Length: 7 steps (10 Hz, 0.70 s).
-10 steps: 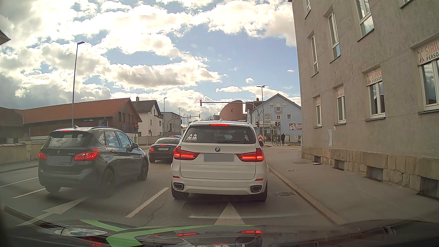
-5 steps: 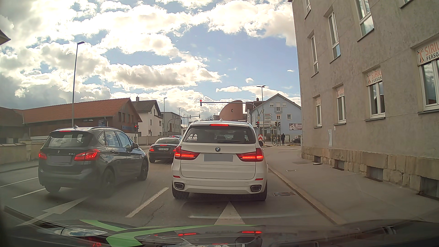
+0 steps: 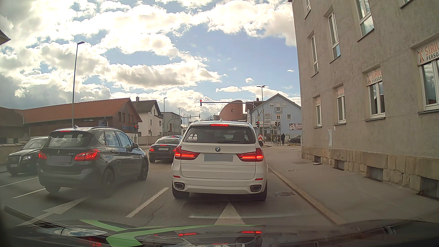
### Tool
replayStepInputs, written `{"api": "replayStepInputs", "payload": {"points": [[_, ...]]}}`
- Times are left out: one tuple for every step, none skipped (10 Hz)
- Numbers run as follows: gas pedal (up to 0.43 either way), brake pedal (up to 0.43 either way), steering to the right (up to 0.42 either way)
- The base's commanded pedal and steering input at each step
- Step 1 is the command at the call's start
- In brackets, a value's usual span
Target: Follow the waypoints while adhering to traffic rules and regulations
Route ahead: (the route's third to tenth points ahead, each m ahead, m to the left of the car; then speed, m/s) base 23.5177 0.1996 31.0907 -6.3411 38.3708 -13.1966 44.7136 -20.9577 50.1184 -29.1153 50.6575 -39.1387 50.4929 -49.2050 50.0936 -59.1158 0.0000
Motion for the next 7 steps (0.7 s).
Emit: {"api": "replayStepInputs", "payload": {"points": [[0.000, 0.293, -0.004], [0.000, 0.299, -0.004], [0.000, 0.299, -0.004], [0.000, 0.293, -0.004], [0.000, 0.293, -0.004], [0.000, 0.293, -0.004], [0.000, 0.293, -0.004]]}}
